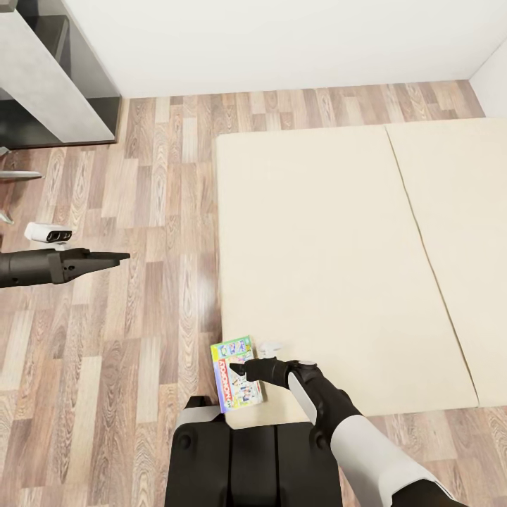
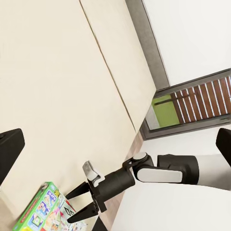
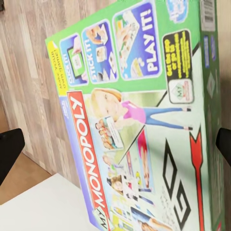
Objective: Put all the toys in the child's room - the three board games (two on the bed and one on the table), the two jigsaw puzzles on the table, and the tennis ball on the table - inside the toy box on the table in the child's room.
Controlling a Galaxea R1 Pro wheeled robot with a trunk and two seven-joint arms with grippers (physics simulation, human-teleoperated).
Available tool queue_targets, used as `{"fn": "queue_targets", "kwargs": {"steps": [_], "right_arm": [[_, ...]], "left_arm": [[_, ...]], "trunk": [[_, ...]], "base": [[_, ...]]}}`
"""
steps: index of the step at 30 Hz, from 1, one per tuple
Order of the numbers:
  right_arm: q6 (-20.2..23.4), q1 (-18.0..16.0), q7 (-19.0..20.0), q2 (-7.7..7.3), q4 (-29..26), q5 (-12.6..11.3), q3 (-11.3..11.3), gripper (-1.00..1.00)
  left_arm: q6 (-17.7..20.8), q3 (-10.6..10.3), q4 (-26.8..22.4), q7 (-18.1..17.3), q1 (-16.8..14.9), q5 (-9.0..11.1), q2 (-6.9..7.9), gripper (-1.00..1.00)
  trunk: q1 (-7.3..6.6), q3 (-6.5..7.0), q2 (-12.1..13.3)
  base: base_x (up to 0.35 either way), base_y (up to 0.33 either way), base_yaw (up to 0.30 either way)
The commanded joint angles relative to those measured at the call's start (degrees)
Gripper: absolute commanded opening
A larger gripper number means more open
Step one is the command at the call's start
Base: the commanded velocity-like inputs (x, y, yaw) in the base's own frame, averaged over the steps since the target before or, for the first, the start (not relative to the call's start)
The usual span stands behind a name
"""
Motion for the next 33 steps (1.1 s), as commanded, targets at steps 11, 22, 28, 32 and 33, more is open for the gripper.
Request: {"fn": "queue_targets", "kwargs": {"steps": [11,22,28,32,33], "right_arm": [[0.4,0.0,0.0,0.0,-0.1,-0.4,0.0,1.0],[0.4,0.0,0.0,0.0,-0.1,-0.4,0.0,1.0],[0.4,0.0,0.0,0.0,-0.1,-0.4,0.0,1.0],[0.4,0.0,0.0,0.0,-0.1,-0.4,0.0,1.0],[0.4,0.0,0.0,0.0,-0.1,-0.4,0.0,1.0]], "left_arm": [[0.6,0.0,0.0,-0.2,0.0,0.0,0.03,1.0],[0.6,0.0,0.0,-0.2,0.0,0.0,0.04,1.0],[0.6,0.0,0.0,-0.2,0.0,0.0,0.03,1.0],[0.6,0.0,0.0,-0.2,0.0,0.0,0.05,1.0],[0.6,0.0,0.0,-0.2,0.0,0.0,0.04,1.0]], "trunk": [[0.03,-0.06,-0.1],[0.03,-0.06,-0.1],[0.03,-0.06,-0.1],[0.03,-0.06,-0.1],[0.03,-0.06,-0.1]], "base": [[0.0,0.006,0.0],[0.0,0.025,0.0],[0.0,0.0,0.0],[0.0,0.0,0.0],[0.0,0.008,0.0]]}}
